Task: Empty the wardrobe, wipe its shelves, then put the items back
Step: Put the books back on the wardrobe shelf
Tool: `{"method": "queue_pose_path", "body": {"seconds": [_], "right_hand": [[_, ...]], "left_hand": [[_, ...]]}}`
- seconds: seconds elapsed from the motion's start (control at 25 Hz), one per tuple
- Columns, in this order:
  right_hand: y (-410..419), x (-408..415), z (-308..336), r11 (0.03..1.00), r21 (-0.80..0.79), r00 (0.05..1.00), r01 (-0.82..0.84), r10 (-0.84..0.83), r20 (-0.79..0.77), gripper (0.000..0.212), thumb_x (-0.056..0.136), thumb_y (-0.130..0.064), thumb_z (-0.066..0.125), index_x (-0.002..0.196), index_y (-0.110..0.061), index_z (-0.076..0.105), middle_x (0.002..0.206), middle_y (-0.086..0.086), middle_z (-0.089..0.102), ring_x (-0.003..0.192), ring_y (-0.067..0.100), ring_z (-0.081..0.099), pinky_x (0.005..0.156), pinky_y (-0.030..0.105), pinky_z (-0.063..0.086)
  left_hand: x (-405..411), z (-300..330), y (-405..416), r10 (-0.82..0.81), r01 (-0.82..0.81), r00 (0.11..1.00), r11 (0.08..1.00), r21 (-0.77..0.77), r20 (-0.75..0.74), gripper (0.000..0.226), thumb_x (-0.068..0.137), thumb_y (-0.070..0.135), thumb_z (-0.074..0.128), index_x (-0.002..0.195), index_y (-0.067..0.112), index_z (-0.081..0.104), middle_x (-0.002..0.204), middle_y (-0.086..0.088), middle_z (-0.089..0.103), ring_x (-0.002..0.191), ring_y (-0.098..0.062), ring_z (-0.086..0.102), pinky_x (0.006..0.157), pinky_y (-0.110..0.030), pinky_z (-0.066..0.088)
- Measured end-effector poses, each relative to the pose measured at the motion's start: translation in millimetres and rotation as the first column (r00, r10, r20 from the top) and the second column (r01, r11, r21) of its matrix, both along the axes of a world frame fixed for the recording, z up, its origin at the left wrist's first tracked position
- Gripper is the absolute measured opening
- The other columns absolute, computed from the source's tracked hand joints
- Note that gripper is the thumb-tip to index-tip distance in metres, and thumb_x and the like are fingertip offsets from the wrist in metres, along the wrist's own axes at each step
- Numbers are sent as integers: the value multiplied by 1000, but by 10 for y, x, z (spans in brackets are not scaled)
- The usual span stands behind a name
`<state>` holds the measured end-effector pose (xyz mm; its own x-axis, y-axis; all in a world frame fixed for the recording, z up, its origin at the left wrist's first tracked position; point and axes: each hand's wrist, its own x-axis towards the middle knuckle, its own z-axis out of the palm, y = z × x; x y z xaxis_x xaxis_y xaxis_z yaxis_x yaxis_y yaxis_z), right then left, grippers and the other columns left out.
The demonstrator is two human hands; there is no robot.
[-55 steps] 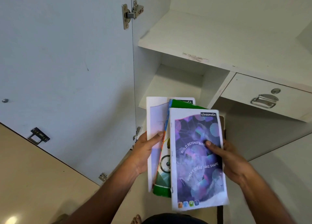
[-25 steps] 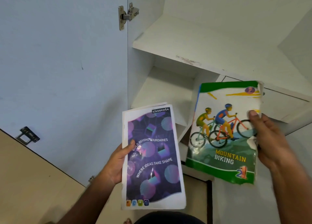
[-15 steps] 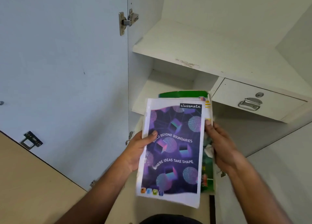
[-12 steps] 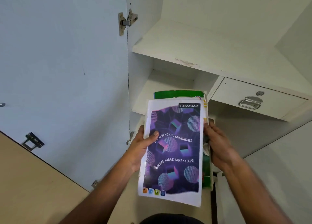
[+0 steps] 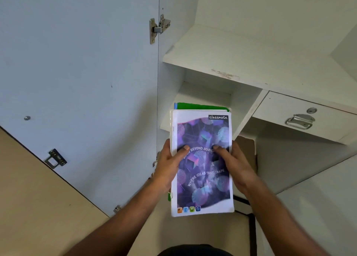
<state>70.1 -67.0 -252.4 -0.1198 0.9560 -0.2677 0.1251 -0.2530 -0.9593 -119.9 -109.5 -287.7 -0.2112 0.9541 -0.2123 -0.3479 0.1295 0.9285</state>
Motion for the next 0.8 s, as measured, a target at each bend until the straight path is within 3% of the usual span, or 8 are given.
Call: {"method": "queue_pose_path", "body": {"seconds": [0.12,0.28,0.36,0.48,0.56,0.64,0.72,0.8], "right_hand": [[138,-60,-69,1000,22,1000,-4,5,-19,28,91,-23,71,116,-18,60,102,8,74,85,20,74,69,33,59],[274,-56,-214,988,25,988,-153,154,-22,34,89,-18,73,119,-14,58,108,8,74,97,29,73,84,45,59],[442,-11,-344,977,32,977,-211,210,24,41,84,-26,79,118,-10,60,110,12,74,102,34,71,89,49,57],[929,9,-465,947,100,926,-307,272,263,40,79,-34,83,110,-15,66,100,6,75,93,28,72,89,48,57],[1365,-65,-393,916,132,850,-379,288,441,29,83,-28,80,105,-21,64,90,-7,70,73,6,69,74,25,54],[1895,-188,-281,883,150,798,-444,314,515,30,85,-24,79,107,-21,60,90,-11,65,66,-5,63,60,8,44],[2414,-349,-211,850,154,763,-504,354,541,40,83,-26,80,116,-18,59,100,-5,68,81,1,67,68,14,51],[2812,-531,-180,826,161,753,-541,390,530,51,83,-27,80,126,-17,56,114,1,67,101,21,69,83,35,58]], "left_hand": [[-183,94,19,-115,116,987,993,7,-114,34,93,14,69,123,24,58,112,-6,73,101,-24,73,83,-40,61],[-495,25,90,-323,311,910,946,-88,-259,23,96,5,62,114,20,60,88,11,76,80,-5,73,63,-21,55],[-549,-57,174,-378,349,866,926,-144,-329,18,97,7,62,109,20,62,78,18,73,74,-1,70,61,-19,53],[-528,-168,453,-302,272,844,953,-132,-444,18,91,15,69,102,29,64,88,15,75,84,-11,73,73,-31,59],[-467,-218,723,-205,186,828,978,-89,-522,25,90,16,71,107,31,62,106,8,73,97,-16,72,84,-37,60],[-416,-227,1039,-102,84,822,995,-59,-561,33,92,14,71,122,22,60,116,3,69,105,-18,69,88,-35,58],[-414,-190,1372,-31,3,824,999,-50,-566,41,92,14,70,131,13,56,123,-2,68,110,-20,67,90,-38,57],[-432,-144,1672,4,-41,819,998,-53,-574,42,94,16,69,133,11,55,127,-5,67,110,-21,66,92,-40,56]]}}
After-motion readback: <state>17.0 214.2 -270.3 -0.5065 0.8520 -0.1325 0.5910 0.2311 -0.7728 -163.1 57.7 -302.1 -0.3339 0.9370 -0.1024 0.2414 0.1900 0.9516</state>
